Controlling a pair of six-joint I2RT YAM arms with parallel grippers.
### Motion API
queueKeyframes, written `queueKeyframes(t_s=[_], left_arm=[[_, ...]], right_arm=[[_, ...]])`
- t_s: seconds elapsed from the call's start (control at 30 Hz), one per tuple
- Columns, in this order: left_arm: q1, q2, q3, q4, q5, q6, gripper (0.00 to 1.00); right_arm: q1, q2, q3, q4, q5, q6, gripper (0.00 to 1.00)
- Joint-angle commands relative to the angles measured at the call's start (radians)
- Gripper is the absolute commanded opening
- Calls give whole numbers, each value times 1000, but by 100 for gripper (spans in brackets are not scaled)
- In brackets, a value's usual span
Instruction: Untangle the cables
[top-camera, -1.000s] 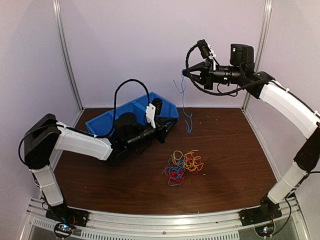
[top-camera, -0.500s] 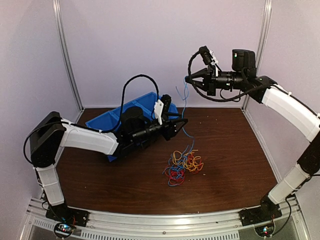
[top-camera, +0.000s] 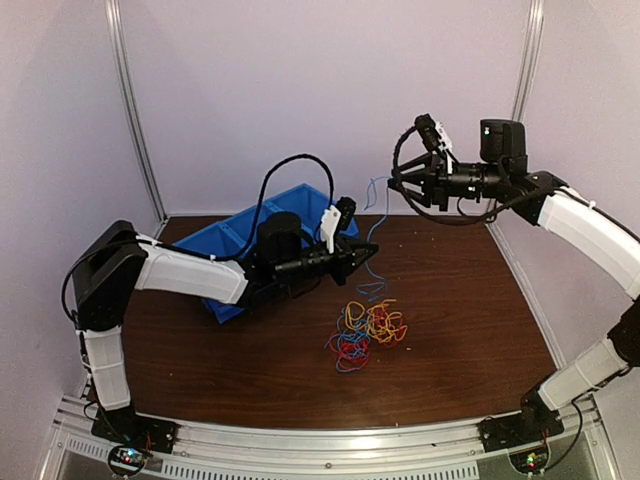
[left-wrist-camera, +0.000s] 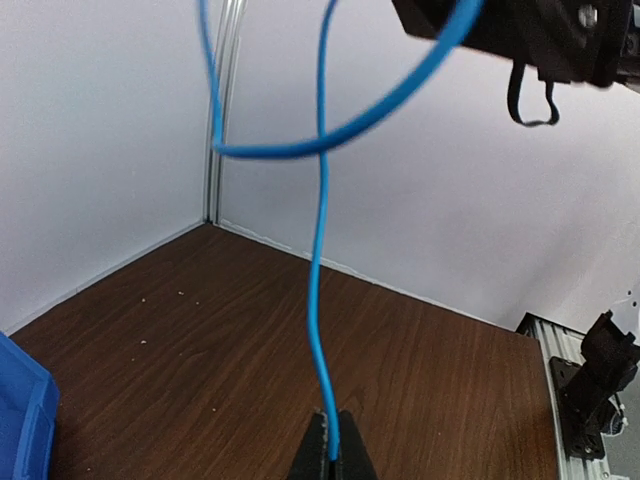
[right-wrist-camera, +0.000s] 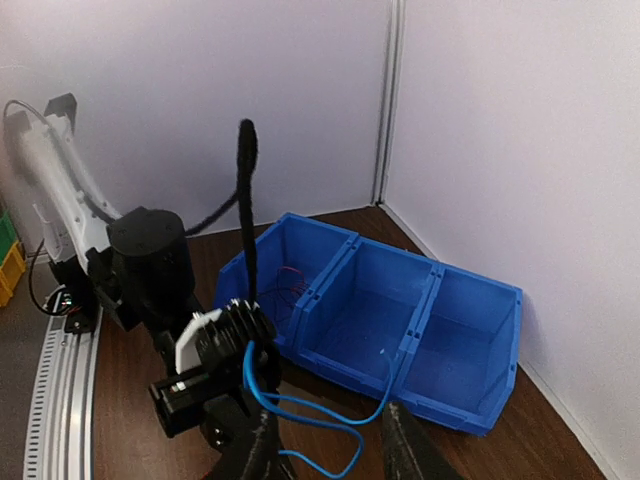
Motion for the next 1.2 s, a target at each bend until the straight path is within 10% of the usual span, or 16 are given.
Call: queueKeyframes(t_s=[0.0,0.37,1.17], left_arm=[[83,-72,103,-192,-34,55,0],[272,-98,311,-567,-32,203,0],[531,-44,422,-834,-53,325,0]], right_arm=[[-131,-99,-211,69,36,-2,44],[-234,-259,-611,156,-1,-128,60],[-291,-255,-656,162,58,-208,60]])
